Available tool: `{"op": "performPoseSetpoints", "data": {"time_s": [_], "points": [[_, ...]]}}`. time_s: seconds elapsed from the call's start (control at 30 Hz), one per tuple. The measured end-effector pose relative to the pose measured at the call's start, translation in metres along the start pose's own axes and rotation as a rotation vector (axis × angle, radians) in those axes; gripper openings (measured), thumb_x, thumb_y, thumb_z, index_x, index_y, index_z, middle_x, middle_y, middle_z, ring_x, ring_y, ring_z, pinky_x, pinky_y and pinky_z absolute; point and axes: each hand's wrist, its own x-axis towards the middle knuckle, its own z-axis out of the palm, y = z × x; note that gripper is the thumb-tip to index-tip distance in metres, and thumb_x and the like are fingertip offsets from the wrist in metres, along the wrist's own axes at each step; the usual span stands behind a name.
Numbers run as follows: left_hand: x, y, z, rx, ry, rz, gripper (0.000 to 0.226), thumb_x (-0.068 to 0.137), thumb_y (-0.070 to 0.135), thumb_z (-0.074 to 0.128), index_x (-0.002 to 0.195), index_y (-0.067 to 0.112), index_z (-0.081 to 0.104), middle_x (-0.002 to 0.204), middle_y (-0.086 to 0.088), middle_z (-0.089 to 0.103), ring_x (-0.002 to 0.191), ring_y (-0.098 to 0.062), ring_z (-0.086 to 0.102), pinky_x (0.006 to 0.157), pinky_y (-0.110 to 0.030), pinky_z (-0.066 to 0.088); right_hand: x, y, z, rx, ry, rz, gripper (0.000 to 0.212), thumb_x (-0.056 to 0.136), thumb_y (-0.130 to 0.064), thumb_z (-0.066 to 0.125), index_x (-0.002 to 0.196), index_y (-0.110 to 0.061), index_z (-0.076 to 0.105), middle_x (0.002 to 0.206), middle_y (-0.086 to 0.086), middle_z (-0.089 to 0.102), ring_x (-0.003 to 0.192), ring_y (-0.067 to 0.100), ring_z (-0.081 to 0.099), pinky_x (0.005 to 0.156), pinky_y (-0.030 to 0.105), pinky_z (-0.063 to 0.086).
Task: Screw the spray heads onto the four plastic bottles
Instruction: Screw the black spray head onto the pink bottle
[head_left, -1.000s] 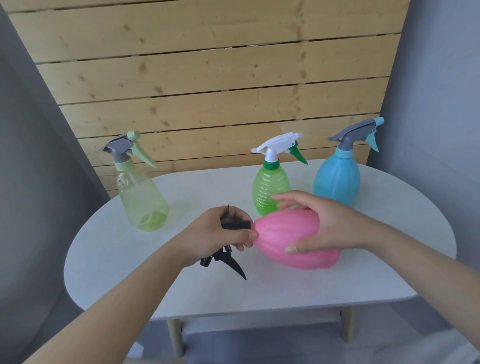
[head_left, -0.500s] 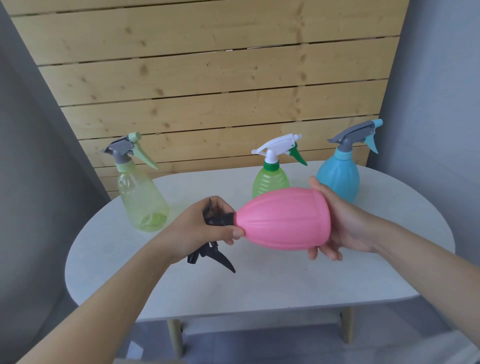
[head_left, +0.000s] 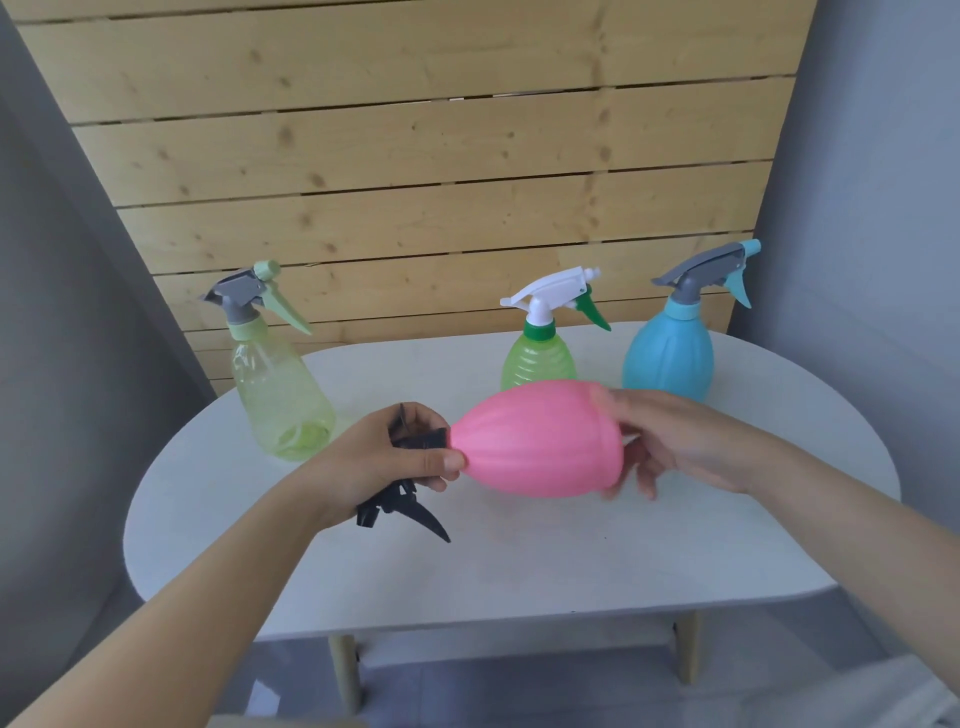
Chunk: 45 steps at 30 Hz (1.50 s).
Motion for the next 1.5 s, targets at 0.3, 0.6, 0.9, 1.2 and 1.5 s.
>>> {"op": "performPoseSetpoints", "data": {"time_s": [0.3,0.6,0.9,1.2,1.5], "points": [[0.007,-0.004,-0.003,-0.129,-0.013,-0.067,0.032,0.064,0.022,0.079,0.087,0.008,0.062,0.067,-0.004,0.07,0.059,-0.014,0.066,0.059,-0.019,0.053,0.002,0.004,0.004,0.135,-0.047,-0.055,0.071,0.076,-0.042,0.07,0.137,-0.032,0.036,0.127,0.003,0.057,0.105,0.023,0.065,0.074,0.041,0.057],[0.005,-0.004,-0.002,-0.064,-0.025,0.015,0.047,0.052,0.025,0.086,0.086,0.01,0.057,0.07,-0.004,0.071,0.06,-0.017,0.066,0.058,-0.02,0.052,0.004,0.004,0.009,-0.2,0.114,0.036,0.068,0.071,-0.076,0.045,0.108,-0.021,0.061,0.084,0.002,0.074,0.074,0.023,0.072,0.061,0.034,0.059],[0.004,-0.003,-0.004,-0.025,-0.021,-0.004,0.048,0.053,0.032,0.084,0.086,0.008,0.059,0.071,-0.005,0.074,0.063,-0.015,0.068,0.058,-0.019,0.053,0.002,-0.001,0.01,-0.067,0.095,-0.145,0.059,0.067,-0.043,0.069,0.122,-0.03,0.051,0.1,0.002,0.066,0.077,0.02,0.069,0.052,0.033,0.056],[0.002,0.001,-0.005,0.032,0.015,-0.003,0.051,0.051,0.041,0.084,0.085,0.012,0.061,0.074,-0.005,0.075,0.063,-0.013,0.067,0.057,-0.023,0.051,0.002,-0.002,0.009,-0.064,0.115,-0.255,0.07,0.051,-0.042,0.082,0.115,-0.043,0.052,0.117,0.002,0.057,0.098,0.016,0.064,0.072,0.039,0.059],[-0.008,0.011,-0.005,0.188,0.044,0.095,0.049,0.055,0.036,0.087,0.084,0.01,0.056,0.068,-0.004,0.074,0.058,-0.012,0.066,0.043,-0.014,0.044,0.009,0.007,0.015,0.131,0.09,-0.14,0.057,0.054,-0.049,0.075,0.106,-0.03,0.063,0.095,0.003,0.07,0.079,0.034,0.069,0.055,0.033,0.055]]}}
